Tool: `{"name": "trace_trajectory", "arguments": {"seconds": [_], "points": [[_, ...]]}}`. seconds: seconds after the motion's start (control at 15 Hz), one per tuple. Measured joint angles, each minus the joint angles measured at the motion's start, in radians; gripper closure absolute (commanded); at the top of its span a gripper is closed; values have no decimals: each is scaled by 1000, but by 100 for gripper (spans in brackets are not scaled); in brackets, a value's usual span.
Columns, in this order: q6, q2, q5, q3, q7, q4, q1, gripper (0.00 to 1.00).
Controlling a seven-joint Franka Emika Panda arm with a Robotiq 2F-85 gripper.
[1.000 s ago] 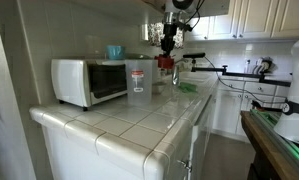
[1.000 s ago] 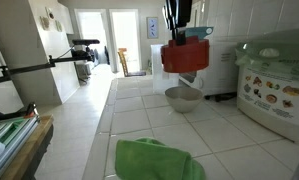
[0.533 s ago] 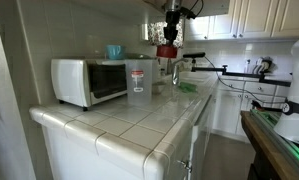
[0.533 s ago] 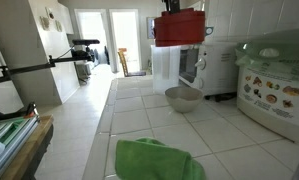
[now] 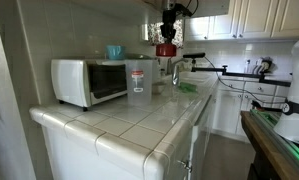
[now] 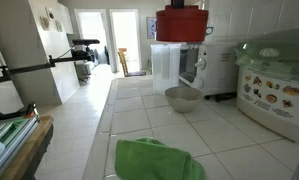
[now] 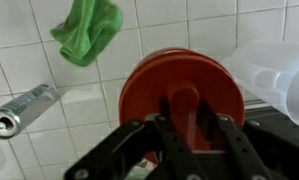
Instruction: Put the red lid on the plastic jug
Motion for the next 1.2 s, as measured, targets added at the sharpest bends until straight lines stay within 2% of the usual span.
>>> {"name": "trace_trajectory", "arguments": {"seconds": [0.4,0.87,0.93,1.2], "points": [[-9,60,20,0,29,86,-4,92],[9,65,20,1,46,99,-3,92],[9,65,20,2,46,99,-3,68],[9,65,20,2,46,96,-3,68]]}}
